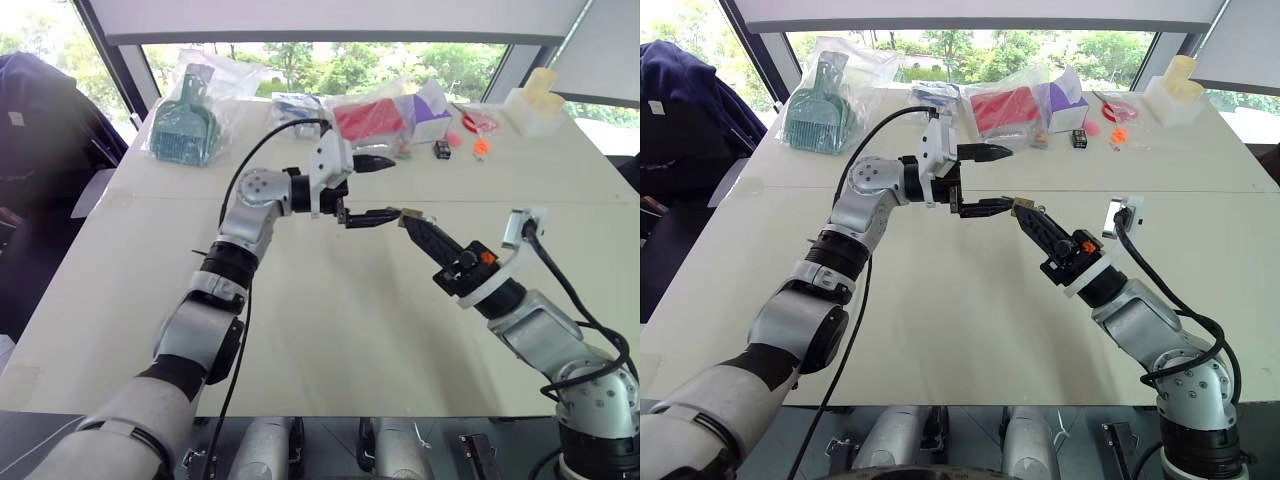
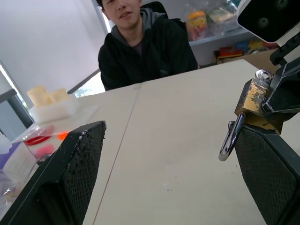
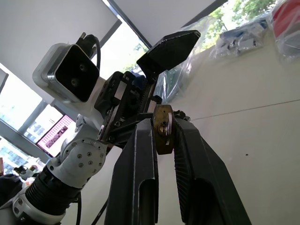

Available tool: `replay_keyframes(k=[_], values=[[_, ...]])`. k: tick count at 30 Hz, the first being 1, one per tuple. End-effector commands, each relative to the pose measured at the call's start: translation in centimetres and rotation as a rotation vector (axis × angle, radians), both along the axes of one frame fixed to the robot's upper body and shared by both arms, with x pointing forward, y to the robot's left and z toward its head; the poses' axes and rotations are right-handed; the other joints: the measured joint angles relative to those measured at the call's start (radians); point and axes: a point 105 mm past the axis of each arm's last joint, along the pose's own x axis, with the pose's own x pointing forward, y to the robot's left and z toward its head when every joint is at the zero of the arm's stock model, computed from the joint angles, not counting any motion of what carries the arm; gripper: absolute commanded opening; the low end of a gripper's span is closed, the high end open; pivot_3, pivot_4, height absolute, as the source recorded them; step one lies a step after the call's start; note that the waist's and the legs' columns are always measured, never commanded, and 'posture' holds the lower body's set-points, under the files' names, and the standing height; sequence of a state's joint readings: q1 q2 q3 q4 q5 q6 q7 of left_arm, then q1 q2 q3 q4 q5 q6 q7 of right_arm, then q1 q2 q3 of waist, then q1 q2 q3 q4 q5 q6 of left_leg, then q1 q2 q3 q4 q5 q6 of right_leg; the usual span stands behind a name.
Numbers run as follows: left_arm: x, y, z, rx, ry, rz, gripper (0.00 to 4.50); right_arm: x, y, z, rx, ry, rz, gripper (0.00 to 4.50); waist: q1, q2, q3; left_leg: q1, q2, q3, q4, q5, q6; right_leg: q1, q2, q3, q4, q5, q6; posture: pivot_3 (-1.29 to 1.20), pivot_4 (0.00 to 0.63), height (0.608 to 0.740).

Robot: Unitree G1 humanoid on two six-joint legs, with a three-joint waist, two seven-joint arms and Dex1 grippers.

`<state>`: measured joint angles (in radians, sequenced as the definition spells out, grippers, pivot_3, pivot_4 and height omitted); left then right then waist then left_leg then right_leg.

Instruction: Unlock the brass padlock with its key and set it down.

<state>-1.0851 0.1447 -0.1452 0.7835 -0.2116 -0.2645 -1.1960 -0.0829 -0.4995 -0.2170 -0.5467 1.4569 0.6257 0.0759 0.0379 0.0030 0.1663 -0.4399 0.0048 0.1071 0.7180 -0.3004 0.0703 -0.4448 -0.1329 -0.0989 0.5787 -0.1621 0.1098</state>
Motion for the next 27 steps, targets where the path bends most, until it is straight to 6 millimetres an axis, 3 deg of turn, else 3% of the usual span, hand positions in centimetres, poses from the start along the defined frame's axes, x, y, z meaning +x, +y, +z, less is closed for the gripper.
replay_keyframes(k=[1, 5, 19, 27], values=[[0.5, 0.3, 1.3, -0.004, -0.068, 0.030, 4.34, -1.2, 1.3, 1.4, 0.013, -0.070, 0.070, 0.00, 0.000, 0.000, 0.000, 0.000, 0.000, 0.000, 0.000, 0.000, 0.000, 0.000, 0.000, 0.000, 0.000, 0.000, 0.000, 0.00, 0.150, 0.735], [-0.1, 0.6, 0.4, 0.021, -0.047, -0.019, 4.34, -1.0, 1.2, 1.4, 0.019, -0.069, 0.061, 0.00, -0.001, 0.000, 0.000, 0.000, 0.000, 0.000, 0.000, 0.000, 0.000, 0.000, 0.000, 0.000, 0.000, 0.000, 0.000, 0.00, 0.150, 0.735], [-1.1, 1.0, 0.2, 0.041, 0.015, -0.095, 4.34, -0.7, 1.1, 1.5, 0.020, -0.071, 0.054, 0.00, 0.000, 0.000, 0.000, 0.000, 0.000, 0.000, 0.000, 0.000, 0.000, 0.000, 0.000, 0.000, 0.000, 0.000, 0.000, 0.00, 0.150, 0.735], [-0.2, 0.8, 0.6, 0.020, 0.001, -0.031, 4.34, -0.9, 1.5, 1.6, 0.028, -0.073, 0.073, 0.00, 0.000, 0.000, 0.000, 0.000, 0.000, 0.000, 0.000, 0.000, 0.000, 0.000, 0.000, 0.000, 0.000, 0.000, 0.000, 0.00, 0.150, 0.735]])
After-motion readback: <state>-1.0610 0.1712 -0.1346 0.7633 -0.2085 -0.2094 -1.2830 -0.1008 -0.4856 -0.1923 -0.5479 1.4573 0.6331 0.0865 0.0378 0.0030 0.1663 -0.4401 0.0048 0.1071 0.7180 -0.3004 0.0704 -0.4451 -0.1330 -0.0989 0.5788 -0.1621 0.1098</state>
